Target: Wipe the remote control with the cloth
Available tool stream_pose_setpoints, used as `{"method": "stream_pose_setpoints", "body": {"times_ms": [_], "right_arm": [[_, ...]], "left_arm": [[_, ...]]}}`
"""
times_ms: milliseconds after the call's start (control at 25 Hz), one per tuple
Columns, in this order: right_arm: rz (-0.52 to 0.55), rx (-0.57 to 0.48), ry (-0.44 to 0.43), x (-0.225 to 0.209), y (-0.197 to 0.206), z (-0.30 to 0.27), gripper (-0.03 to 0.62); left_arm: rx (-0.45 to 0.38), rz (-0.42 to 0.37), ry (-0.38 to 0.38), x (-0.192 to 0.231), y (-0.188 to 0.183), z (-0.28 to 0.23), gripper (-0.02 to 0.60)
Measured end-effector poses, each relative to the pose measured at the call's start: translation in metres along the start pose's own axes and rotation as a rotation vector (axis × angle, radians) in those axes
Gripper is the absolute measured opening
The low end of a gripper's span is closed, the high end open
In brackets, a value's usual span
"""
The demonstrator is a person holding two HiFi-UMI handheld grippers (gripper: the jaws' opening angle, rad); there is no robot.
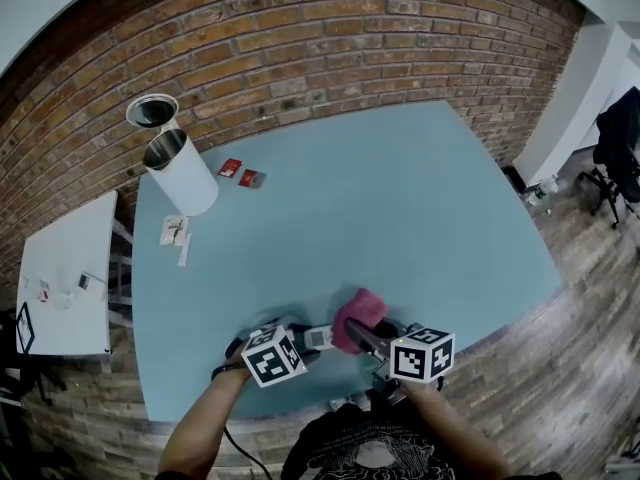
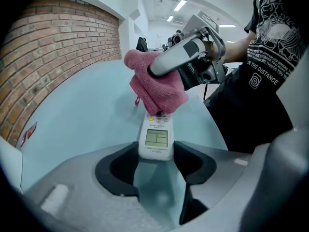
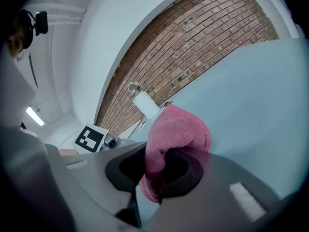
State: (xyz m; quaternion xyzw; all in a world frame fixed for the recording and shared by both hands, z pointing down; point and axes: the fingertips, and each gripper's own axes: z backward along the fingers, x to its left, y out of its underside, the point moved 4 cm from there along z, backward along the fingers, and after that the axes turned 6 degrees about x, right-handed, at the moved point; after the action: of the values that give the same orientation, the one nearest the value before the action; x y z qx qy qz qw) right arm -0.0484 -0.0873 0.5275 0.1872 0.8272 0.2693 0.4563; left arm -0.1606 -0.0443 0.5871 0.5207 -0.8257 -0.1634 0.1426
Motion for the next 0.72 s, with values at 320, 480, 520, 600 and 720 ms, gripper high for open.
{"method": "stream_pose_setpoints", "body": {"times_ms": [320, 480, 520, 600, 720], "right_arm": [[-0.025, -0.025, 0.035, -0.014, -0.003, 0.014, 0.061], [-0.033, -0.037, 0.058, -0.022, -0.003, 0.023, 0.061], [-0.038, -0.04, 0.066, -0.024, -0.003, 0.025, 0.061], [-0.048, -0.045, 0.081, -0.029, -0.005, 0.028, 0.061], [-0.047, -0.036, 0.087, -0.032, -0.006, 0.029, 0.061]], "left_arm": [[-0.007, -0.004, 0.009, 0.0, 0.0, 0.0, 0.224], [-0.008, -0.006, 0.012, -0.001, 0.0, -0.001, 0.224], [-0.009, -0.006, 0.013, 0.0, 0.0, 0.0, 0.224], [-0.012, -0.008, 0.015, 0.0, 0.0, 0.0, 0.225], [-0.015, -0.032, 0.015, -0.001, -0.001, 0.0, 0.227]]}}
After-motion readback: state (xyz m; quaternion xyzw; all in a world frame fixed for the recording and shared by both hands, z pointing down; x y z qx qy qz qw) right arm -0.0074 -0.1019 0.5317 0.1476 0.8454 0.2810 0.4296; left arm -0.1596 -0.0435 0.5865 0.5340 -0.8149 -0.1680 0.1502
